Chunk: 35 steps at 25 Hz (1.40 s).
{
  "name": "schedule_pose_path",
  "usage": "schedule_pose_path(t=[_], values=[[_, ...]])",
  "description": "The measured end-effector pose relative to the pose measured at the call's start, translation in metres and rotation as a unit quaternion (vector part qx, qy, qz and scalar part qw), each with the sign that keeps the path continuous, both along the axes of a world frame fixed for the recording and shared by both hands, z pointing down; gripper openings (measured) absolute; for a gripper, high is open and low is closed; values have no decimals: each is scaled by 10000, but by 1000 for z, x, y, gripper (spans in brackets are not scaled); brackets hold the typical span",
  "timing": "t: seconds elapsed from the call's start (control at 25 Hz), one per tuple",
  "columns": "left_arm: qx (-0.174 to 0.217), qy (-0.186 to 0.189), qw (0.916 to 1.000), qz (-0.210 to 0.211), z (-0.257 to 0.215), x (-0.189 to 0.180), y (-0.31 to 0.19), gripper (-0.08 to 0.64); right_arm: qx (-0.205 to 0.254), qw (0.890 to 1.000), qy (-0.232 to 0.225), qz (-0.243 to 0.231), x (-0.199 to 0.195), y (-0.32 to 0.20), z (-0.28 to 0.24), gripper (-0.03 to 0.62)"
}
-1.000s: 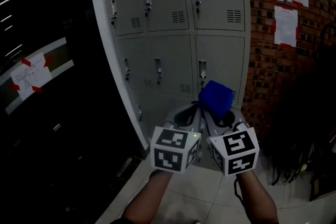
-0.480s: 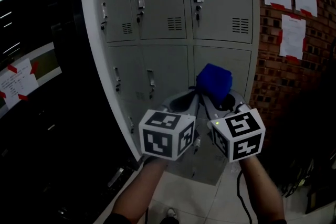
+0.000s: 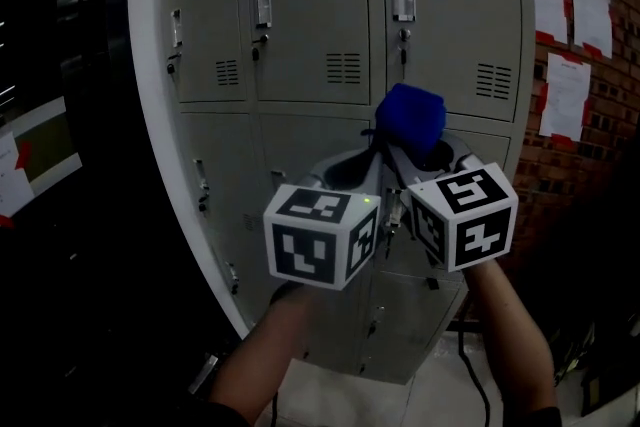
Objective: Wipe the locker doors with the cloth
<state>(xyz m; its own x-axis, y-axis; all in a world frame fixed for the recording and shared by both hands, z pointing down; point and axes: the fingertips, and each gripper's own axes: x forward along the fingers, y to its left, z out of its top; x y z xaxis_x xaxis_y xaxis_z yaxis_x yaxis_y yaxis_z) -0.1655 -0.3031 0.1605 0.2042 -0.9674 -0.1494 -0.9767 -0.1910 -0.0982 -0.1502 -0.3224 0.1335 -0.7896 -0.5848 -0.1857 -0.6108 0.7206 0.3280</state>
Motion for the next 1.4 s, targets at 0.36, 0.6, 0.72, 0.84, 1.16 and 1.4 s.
schedule_pose_path(t=[0.36,0.6,0.72,0.84,1.16,1.4], values=[[11,24,9984,568,-30,-41,-54,5,-39,9987,-8,512,-38,-71,-45,66],[5,-49,9971,754,-30,-41,-70,5,11,9977,46,678,-47,-99,-57,67],[20,-61,9964,841,-34,-37,-79,3,-54,9974,-7,713,-37,-109,-58,67],[97,-136,9959,888,-43,-27,-88,3,-42,9972,-144,736,-18,-116,-61,67],[234,-163,9939,1068,-57,14,-114,4,-23,9953,-235,943,47,-134,-59,67],[233,-142,9927,1175,-60,36,-129,4,-19,9929,-192,1172,97,-143,-59,67]])
